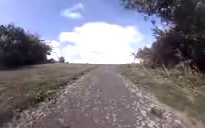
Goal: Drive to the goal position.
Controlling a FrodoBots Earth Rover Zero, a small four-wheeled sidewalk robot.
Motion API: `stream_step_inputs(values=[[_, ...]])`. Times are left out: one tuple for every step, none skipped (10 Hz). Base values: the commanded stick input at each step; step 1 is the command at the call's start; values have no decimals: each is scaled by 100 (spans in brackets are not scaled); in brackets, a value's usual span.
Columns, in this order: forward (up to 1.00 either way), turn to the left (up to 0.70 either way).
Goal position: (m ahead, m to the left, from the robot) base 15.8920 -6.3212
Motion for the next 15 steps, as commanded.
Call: stream_step_inputs(values=[[100, 0], [100, 0], [100, 0], [100, 0], [100, 0], [100, 11], [100, 29], [100, 27], [100, 12], [100, 0], [100, 0], [100, 0], [100, 0], [100, 0], [100, 0]])
